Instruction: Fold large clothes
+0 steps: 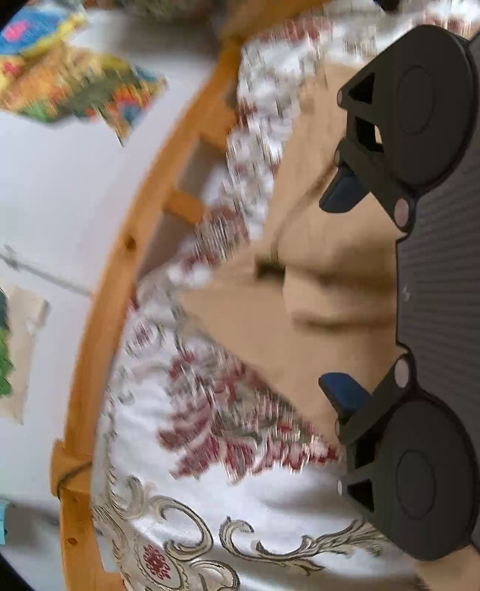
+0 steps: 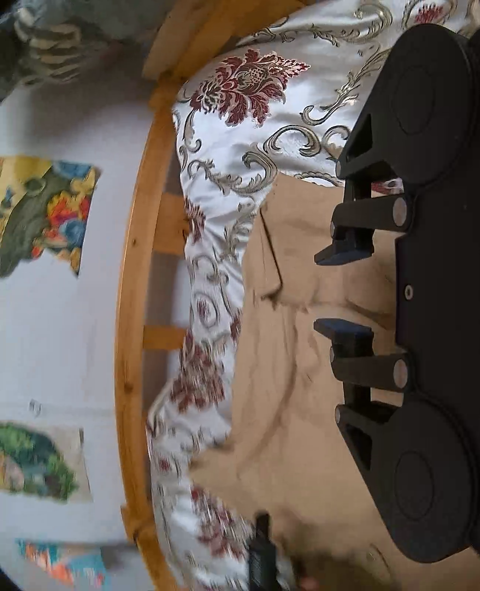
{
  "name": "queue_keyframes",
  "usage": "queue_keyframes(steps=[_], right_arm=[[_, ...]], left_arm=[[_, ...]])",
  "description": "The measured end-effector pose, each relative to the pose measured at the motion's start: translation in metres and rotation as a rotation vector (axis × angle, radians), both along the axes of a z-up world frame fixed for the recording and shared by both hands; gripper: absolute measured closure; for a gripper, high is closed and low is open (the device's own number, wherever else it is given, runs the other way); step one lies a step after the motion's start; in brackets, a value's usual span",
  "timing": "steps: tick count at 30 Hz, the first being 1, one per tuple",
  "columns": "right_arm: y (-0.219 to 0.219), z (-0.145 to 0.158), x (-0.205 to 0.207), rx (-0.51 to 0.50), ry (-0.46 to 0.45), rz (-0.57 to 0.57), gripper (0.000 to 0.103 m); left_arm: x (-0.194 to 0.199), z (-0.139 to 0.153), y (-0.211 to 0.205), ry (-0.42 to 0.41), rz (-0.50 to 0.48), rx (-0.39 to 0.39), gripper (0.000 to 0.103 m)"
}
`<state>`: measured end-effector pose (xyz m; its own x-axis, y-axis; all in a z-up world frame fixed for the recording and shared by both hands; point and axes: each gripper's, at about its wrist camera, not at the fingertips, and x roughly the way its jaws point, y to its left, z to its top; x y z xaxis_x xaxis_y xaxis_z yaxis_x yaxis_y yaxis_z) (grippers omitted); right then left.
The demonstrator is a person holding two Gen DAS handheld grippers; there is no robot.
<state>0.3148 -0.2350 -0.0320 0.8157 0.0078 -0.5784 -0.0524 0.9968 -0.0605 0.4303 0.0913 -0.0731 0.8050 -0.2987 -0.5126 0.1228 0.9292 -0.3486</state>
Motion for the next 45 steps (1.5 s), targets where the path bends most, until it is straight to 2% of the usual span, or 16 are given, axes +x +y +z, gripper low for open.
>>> queue_keyframes(steps=[3,7,9,10,12,13,15,18,22,25,28,30,33,35,40,45], right_arm=[[0.005,0.011,-0.032,-0.020,0.016,0.048,0.051],[0.017,0.014,-0.069,-0.063,0.035,0.106,0.047],[0.021,0.016,-0.086,-0.058,0.043,0.152,0.037],[0.023,0.017,-0.094,-0.057,0.051,0.179,0.028],[0.028,0.015,-0.107,-0.055,0.089,0.238,0.004],[0.031,0.013,-0.115,-0.045,0.117,0.278,0.001],[0.036,0.005,-0.127,-0.024,0.175,0.346,0.001],[0.050,-0.017,-0.141,-0.025,0.257,0.426,0.001],[0.083,-0.046,-0.154,-0.172,0.359,0.536,0.001],[0.098,-0.065,-0.157,-0.298,0.417,0.539,0.001],[0.103,-0.081,-0.152,-0.389,0.430,0.478,0.012],[0.101,-0.085,-0.150,-0.391,0.422,0.466,0.030],[0.089,-0.062,-0.156,-0.295,0.315,0.469,0.071],[0.076,-0.041,-0.159,-0.204,0.224,0.420,0.083],[0.037,-0.016,-0.152,0.043,0.102,0.288,0.087],[0.026,-0.013,-0.146,0.093,0.079,0.257,0.088]], left_arm=[[-0.030,0.018,-0.008,-0.046,-0.109,-0.043,0.002],[-0.072,0.055,-0.020,-0.104,-0.205,0.000,0.001],[-0.092,0.074,-0.023,-0.120,-0.212,0.029,0.001],[-0.103,0.082,-0.023,-0.120,-0.210,0.036,0.001],[-0.126,0.093,-0.020,-0.121,-0.244,-0.012,0.000],[-0.135,0.094,-0.018,-0.117,-0.271,-0.048,0.000],[-0.152,0.094,-0.016,-0.097,-0.310,-0.105,0.000],[-0.163,0.089,-0.014,-0.036,-0.281,-0.119,0.000],[-0.172,0.080,-0.010,0.024,-0.223,-0.106,0.000],[-0.179,0.076,-0.008,0.044,-0.203,-0.106,0.000],[-0.186,0.074,-0.011,0.037,-0.210,-0.075,0.000],[-0.192,0.075,-0.015,0.013,-0.226,-0.041,0.000],[-0.206,0.080,-0.026,-0.040,-0.262,0.008,0.000],[-0.217,0.086,-0.038,-0.083,-0.315,0.066,0.000],[-0.234,0.083,-0.069,-0.086,-0.472,0.196,0.000],[-0.237,0.053,-0.108,-0.044,-0.481,0.517,0.001]])
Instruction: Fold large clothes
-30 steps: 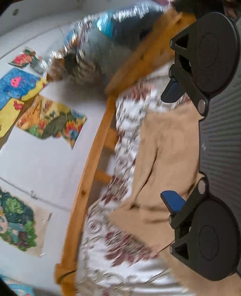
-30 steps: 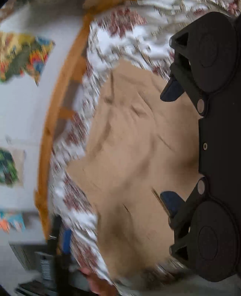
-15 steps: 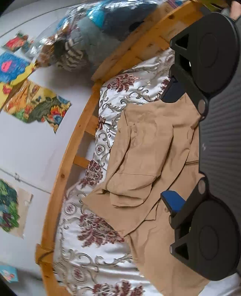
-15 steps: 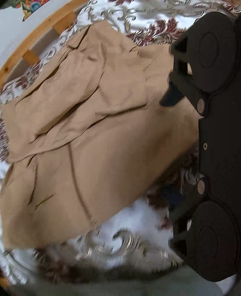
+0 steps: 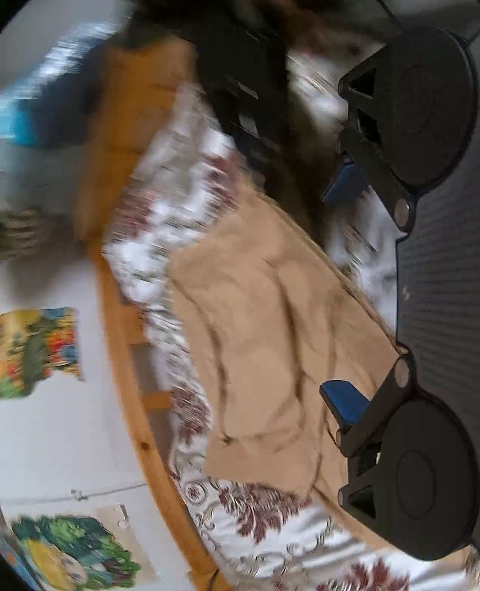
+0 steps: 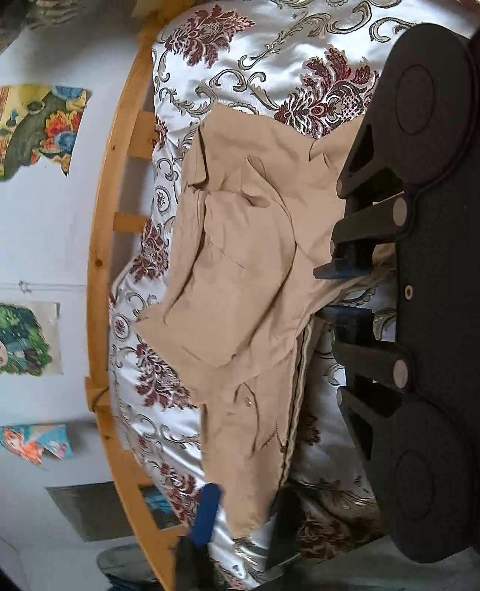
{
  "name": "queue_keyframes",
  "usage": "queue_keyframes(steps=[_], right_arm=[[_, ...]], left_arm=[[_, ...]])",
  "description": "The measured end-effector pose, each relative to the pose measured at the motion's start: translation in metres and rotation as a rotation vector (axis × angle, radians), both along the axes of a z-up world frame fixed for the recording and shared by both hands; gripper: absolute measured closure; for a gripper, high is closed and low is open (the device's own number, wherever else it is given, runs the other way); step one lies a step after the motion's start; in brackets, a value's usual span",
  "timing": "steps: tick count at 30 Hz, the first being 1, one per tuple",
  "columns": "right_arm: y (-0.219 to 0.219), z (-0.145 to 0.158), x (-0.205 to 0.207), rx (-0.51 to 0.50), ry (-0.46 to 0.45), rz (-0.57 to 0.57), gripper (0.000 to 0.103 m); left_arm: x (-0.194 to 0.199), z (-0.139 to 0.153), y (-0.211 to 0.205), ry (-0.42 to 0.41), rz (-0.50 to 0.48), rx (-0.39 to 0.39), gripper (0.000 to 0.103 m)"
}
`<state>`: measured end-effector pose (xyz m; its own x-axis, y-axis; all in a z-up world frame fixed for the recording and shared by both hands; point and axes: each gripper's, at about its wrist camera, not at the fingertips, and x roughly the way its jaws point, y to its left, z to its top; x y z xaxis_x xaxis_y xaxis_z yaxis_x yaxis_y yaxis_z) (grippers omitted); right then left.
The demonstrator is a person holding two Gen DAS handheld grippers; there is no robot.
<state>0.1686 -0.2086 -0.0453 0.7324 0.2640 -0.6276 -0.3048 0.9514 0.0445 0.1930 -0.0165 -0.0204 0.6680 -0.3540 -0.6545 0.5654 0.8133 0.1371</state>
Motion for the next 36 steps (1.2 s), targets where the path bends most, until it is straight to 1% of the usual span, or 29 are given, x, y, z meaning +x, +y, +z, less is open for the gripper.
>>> queue_keyframes(steps=[1,2,3,5,7,8,9,11,13,16,17,18,20,23,26,27,28,29,30,32,33,34,35,36], right_arm=[[0.000,0.000,0.001,0.003,0.000,-0.002,0.088],[0.001,0.001,0.001,0.004,0.000,-0.002,0.088],[0.001,0.001,0.001,0.005,-0.001,-0.002,0.088],[0.001,0.002,0.002,0.007,-0.001,-0.007,0.088],[0.001,0.002,0.001,0.012,-0.004,-0.014,0.088],[0.001,0.002,0.001,0.012,-0.008,-0.019,0.088],[0.001,0.003,0.001,0.011,-0.012,-0.025,0.088],[-0.001,0.004,0.002,0.016,-0.017,-0.035,0.088],[-0.002,0.004,0.001,0.018,-0.022,-0.042,0.089],[-0.004,0.006,0.000,0.020,-0.036,-0.048,0.089],[-0.005,0.007,0.000,0.023,-0.039,-0.055,0.089],[-0.006,0.007,0.001,0.027,-0.042,-0.059,0.089],[-0.007,0.007,0.002,0.037,-0.041,-0.061,0.090],[-0.002,0.005,0.002,0.020,-0.038,-0.047,0.090],[0.001,0.003,0.000,-0.019,-0.051,-0.037,0.090],[0.001,0.003,0.000,-0.032,-0.057,-0.038,0.090],[0.002,0.003,-0.002,-0.063,-0.070,-0.034,0.090],[0.006,0.003,-0.004,-0.111,-0.090,-0.019,0.089],[0.013,0.001,-0.008,-0.171,-0.113,0.005,0.089],[0.025,-0.004,-0.014,-0.279,-0.130,0.069,0.086],[0.032,-0.009,-0.016,-0.329,-0.117,0.103,0.082],[0.037,-0.014,-0.017,-0.371,-0.095,0.133,0.079],[0.042,-0.021,-0.017,-0.409,-0.065,0.166,0.068],[0.046,-0.027,-0.018,-0.445,-0.039,0.191,0.055]], left_arm=[[0.004,-0.006,-0.005,0.017,0.024,0.050,0.002],[0.010,-0.012,-0.010,0.037,0.048,0.093,0.006],[0.015,-0.017,-0.012,0.055,0.074,0.126,0.010],[0.027,-0.024,-0.010,0.104,0.148,0.178,0.013],[0.039,-0.028,-0.002,0.152,0.231,0.198,0.021],[0.047,-0.027,0.004,0.183,0.273,0.200,0.029],[0.054,-0.025,0.010,0.212,0.289,0.198,0.033],[0.068,-0.012,0.022,0.243,0.270,0.191,0.037],[0.079,0.003,0.034,0.219,0.254,0.214,0.037],[0.083,0.020,0.047,0.127,0.186,0.323,0.036],[0.084,0.022,0.052,0.102,0.164,0.371,0.029],[0.083,0.023,0.056,0.078,0.153,0.414,0.024],[0.080,0.017,0.057,0.044,0.141,0.519,0.023],[0.077,-0.001,0.064,0.052,0.114,0.634,0.023],[0.073,-0.015,0.076,0.049,0.118,0.722,0.025],[0.073,-0.017,0.081,0.049,0.123,0.735,0.027],[0.073,-0.018,0.086,0.045,0.136,0.733,0.031],[0.072,-0.018,0.092,0.040,0.151,0.720,0.045],[0.073,-0.017,0.096,0.041,0.163,0.695,0.067],[0.078,-0.015,0.104,0.060,0.189,0.629,0.089],[0.079,-0.013,0.106,0.060,0.198,0.603,0.092],[0.077,-0.011,0.106,0.041,0.197,0.593,0.093],[0.077,-0.009,0.106,0.018,0.196,0.584,0.095],[0.076,-0.006,0.105,0.001,0.194,0.576,0.096]])
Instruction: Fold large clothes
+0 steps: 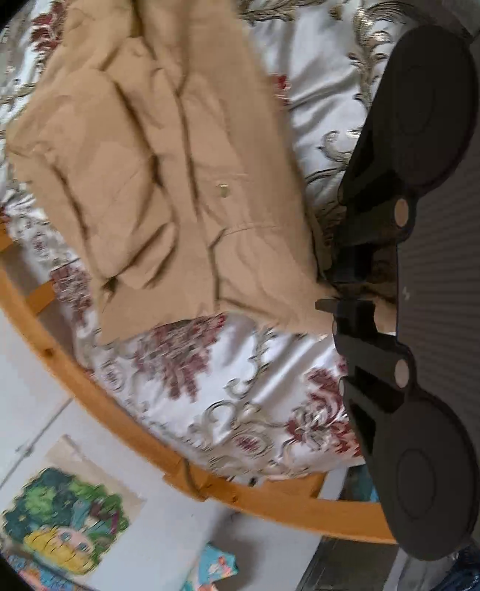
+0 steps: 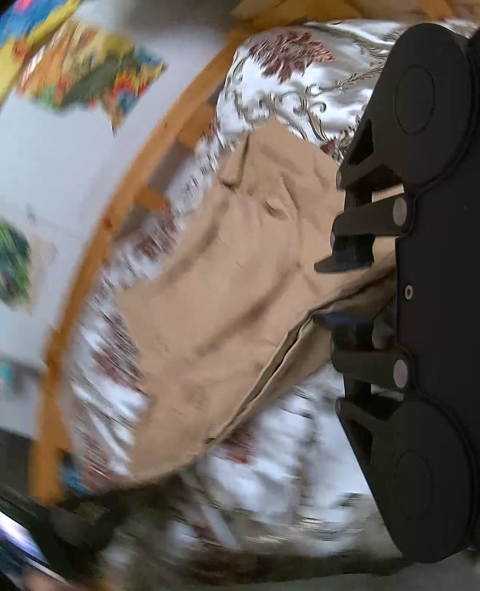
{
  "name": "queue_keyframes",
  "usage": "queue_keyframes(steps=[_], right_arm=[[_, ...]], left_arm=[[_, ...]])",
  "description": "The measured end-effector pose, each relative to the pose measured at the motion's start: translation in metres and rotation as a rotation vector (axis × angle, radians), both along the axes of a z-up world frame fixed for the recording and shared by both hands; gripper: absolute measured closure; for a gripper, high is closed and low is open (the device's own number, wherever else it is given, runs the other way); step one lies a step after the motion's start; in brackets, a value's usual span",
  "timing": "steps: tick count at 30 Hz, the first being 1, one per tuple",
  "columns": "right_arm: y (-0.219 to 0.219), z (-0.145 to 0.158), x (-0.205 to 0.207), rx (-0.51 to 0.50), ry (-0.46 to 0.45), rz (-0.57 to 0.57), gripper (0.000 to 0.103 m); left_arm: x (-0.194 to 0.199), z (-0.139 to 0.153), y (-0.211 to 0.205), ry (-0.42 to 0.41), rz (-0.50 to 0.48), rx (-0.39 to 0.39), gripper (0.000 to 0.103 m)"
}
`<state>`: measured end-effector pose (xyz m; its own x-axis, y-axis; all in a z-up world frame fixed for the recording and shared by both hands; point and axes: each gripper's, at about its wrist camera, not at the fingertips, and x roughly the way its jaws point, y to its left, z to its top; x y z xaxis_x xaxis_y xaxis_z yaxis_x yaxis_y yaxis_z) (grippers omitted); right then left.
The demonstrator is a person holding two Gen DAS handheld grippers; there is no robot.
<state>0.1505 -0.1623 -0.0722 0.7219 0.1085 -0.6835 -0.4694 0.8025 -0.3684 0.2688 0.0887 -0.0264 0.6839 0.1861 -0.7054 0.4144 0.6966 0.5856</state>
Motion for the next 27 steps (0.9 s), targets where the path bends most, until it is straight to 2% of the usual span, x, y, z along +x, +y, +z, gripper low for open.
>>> queue_keyframes(steps=[2,5,6,7,8,9,11,14,18,21,24,27], right_arm=[[0.009,-0.013,-0.004,-0.093,0.042,0.033,0.045],[0.021,-0.029,-0.009,-0.235,0.090,0.070,0.045],[0.024,-0.035,-0.011,-0.290,0.094,0.076,0.049],[0.025,-0.039,-0.013,-0.344,0.095,0.077,0.055],[0.025,-0.040,-0.015,-0.377,0.094,0.066,0.078],[0.023,-0.038,-0.015,-0.401,0.081,0.046,0.094],[0.015,-0.025,-0.021,-0.409,0.025,0.020,0.096],[0.003,0.004,-0.032,-0.435,-0.070,0.001,0.098],[-0.012,0.045,-0.064,-0.495,-0.174,0.037,0.099],[-0.019,0.062,-0.082,-0.533,-0.207,0.071,0.098],[-0.023,0.064,-0.068,-0.559,-0.228,0.092,0.094],[-0.024,0.058,-0.032,-0.561,-0.256,0.053,0.092]], left_arm=[[-0.002,0.007,-0.002,-0.027,0.001,-0.009,0.097],[-0.008,0.023,-0.003,-0.064,0.008,-0.056,0.097],[-0.010,0.028,-0.002,-0.072,0.005,-0.073,0.098],[-0.014,0.033,-0.002,-0.082,0.001,-0.086,0.098],[-0.020,0.039,-0.002,-0.096,-0.009,-0.096,0.098],[-0.026,0.042,-0.002,-0.109,-0.021,-0.095,0.098],[-0.039,0.050,-0.001,-0.133,-0.042,-0.089,0.098],[-0.061,0.065,0.005,-0.134,-0.060,-0.123,0.099],[-0.098,0.087,0.014,-0.117,-0.091,-0.176,0.099],[-0.115,0.096,0.017,-0.091,-0.097,-0.222,0.099],[-0.108,0.099,0.011,-0.083,-0.067,-0.241,0.098],[-0.079,0.097,0.005,-0.091,-0.008,-0.223,0.098]])
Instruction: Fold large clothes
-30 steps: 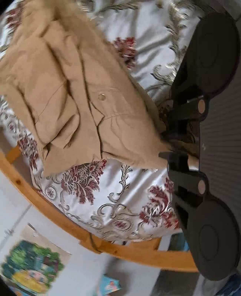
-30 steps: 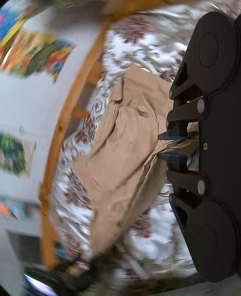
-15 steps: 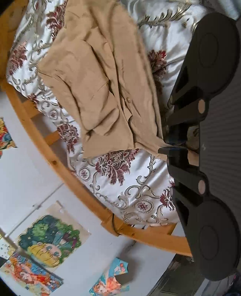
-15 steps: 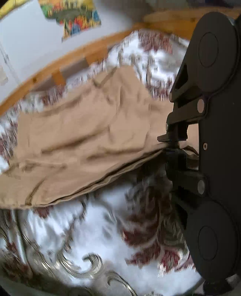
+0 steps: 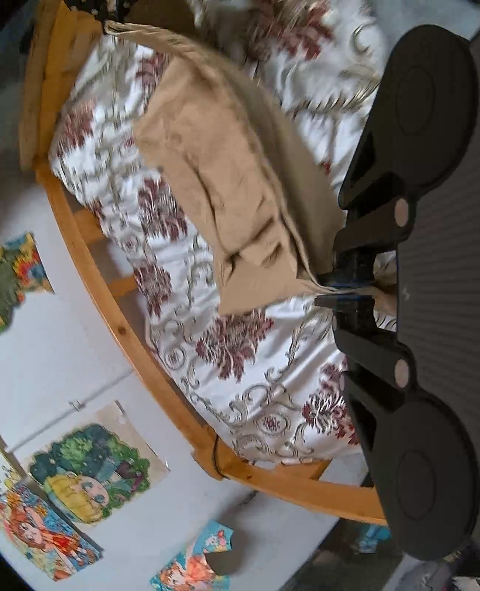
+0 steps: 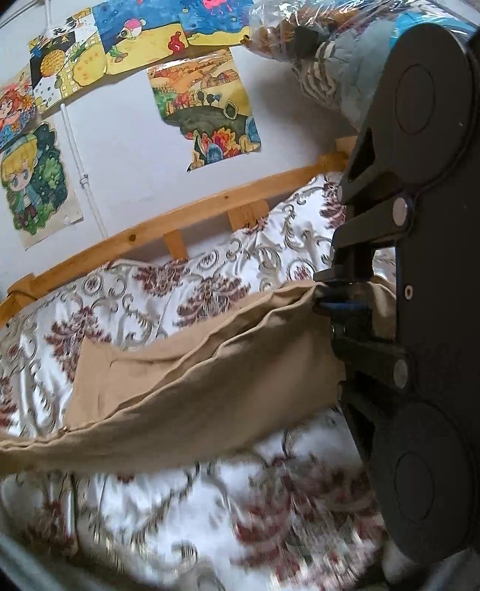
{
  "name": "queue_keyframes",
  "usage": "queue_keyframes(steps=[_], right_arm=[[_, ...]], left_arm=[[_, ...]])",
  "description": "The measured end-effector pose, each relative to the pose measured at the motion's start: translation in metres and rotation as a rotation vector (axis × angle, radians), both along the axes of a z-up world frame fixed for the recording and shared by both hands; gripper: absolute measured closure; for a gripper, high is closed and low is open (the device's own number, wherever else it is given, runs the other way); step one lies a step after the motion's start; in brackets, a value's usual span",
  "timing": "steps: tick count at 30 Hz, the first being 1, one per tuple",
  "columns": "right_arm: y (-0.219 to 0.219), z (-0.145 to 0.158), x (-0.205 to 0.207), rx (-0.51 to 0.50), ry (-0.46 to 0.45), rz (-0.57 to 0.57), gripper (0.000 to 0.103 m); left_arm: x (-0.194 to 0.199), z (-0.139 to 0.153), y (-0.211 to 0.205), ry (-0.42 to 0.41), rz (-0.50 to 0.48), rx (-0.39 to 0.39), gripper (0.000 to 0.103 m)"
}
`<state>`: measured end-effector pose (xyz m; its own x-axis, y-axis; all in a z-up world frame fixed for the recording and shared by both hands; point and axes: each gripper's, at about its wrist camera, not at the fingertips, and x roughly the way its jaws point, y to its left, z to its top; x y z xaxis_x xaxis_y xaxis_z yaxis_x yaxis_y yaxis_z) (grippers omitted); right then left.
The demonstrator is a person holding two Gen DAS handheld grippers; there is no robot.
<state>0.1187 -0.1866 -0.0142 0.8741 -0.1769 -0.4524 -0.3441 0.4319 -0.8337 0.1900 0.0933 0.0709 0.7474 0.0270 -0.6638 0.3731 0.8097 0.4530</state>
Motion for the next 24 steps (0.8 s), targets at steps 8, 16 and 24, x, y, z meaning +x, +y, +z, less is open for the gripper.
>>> queue_keyframes(steps=[8,16,24], right_arm=[[-0.011,-0.031,0.131,0.186,-0.070,-0.201,0.084],[-0.038,-0.066,0.178,0.378,-0.056,-0.158,0.054],[-0.120,0.006,0.154,0.908,-0.217,-0.333,0.008]], left_arm=[[0.131,-0.043,-0.022,0.077,0.195,-0.037,0.098],[0.211,-0.122,-0.033,0.146,0.337,-0.071,0.097],[0.222,-0.136,-0.021,0.139,0.404,-0.225,0.097]])
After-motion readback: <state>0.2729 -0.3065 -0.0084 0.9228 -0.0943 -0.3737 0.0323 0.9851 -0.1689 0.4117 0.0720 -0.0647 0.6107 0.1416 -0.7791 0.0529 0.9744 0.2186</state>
